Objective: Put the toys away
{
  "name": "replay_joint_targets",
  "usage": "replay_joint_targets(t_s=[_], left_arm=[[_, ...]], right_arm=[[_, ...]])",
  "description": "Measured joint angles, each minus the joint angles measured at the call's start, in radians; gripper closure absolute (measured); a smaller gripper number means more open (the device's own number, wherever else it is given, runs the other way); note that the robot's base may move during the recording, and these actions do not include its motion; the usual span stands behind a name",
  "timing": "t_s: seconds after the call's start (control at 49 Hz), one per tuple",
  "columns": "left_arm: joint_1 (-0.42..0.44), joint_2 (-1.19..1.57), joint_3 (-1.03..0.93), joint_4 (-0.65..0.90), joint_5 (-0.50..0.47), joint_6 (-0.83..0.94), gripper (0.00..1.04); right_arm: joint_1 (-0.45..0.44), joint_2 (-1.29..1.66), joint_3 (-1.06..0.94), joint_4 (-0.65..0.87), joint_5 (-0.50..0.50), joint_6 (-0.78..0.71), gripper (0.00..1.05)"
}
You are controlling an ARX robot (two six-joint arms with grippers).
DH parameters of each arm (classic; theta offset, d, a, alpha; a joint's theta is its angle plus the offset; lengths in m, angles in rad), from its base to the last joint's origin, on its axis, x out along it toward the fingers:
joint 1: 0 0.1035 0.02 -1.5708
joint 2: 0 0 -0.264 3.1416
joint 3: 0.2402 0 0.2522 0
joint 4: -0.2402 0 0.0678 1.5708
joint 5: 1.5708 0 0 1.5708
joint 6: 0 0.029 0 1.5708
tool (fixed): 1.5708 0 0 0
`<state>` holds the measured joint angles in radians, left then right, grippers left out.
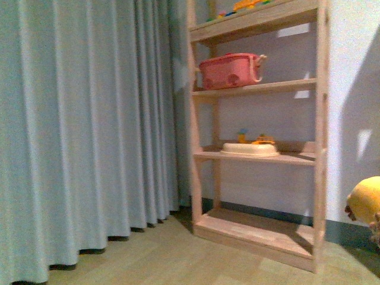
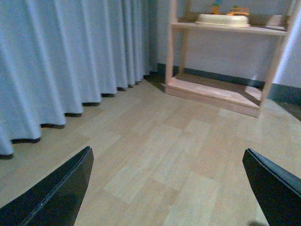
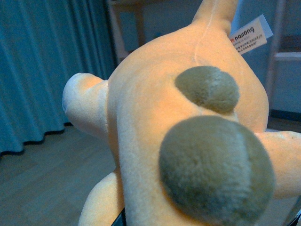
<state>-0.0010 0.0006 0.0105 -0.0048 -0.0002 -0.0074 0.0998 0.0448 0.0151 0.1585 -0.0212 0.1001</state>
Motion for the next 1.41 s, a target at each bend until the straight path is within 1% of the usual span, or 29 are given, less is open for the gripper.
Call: replay_joint_targets(t_s=[0.511, 0.613, 0.776, 1.409], left_arm=[[0.001, 0.000, 0.000, 0.000, 0.001, 0.000, 0.06], [-0.001, 0.000, 0.000, 0.000, 0.007, 0.001, 0.06], [-0.001, 0.000, 0.000, 0.000, -0.001, 0.001, 0.06], [-0.001, 0.000, 0.000, 0.000, 0.000, 0.001, 0.06]], right_arm=[[0.000, 0.000, 0.000, -0.001, 0.002, 0.000, 0.97], [-0.003, -0.002, 0.000, -0.001, 0.015, 0.000, 0.97], [-0.003, -0.002, 0.000, -0.001, -0.004, 0.000, 0.97], [-0.003, -0.002, 0.000, -0.001, -0.002, 0.000, 0.97]])
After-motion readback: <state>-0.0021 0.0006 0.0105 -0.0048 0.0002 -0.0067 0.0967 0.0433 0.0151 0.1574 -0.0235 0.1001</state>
